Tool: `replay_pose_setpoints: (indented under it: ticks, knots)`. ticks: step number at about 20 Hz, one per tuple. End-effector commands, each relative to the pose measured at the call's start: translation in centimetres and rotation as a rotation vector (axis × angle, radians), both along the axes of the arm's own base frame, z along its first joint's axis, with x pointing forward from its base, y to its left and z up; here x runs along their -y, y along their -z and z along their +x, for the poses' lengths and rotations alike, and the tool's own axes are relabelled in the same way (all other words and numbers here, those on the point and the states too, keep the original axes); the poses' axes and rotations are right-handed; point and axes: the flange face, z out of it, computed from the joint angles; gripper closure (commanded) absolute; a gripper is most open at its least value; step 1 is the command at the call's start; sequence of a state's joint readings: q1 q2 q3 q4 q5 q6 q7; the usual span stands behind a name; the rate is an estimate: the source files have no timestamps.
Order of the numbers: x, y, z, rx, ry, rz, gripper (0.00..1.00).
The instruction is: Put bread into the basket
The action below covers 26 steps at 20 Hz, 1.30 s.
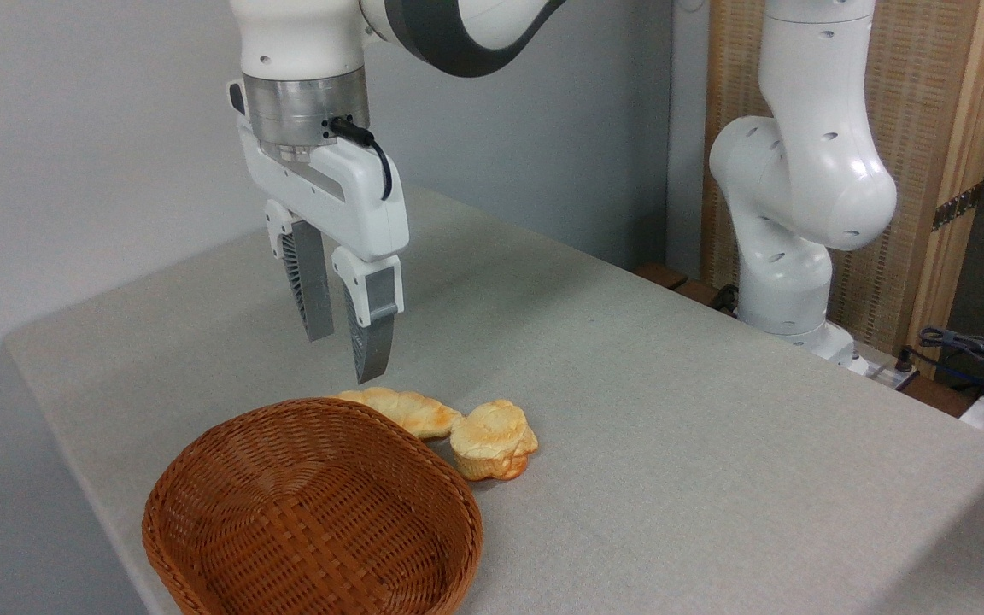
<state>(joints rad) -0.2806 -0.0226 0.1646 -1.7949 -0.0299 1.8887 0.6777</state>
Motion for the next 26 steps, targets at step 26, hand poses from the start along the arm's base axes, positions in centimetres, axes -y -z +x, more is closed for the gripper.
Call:
replay_pose_setpoints:
  ticks: [26]
  knots:
    - [0.7, 4.1, -3.7, -0.160, 0.000, -0.005, 0.00]
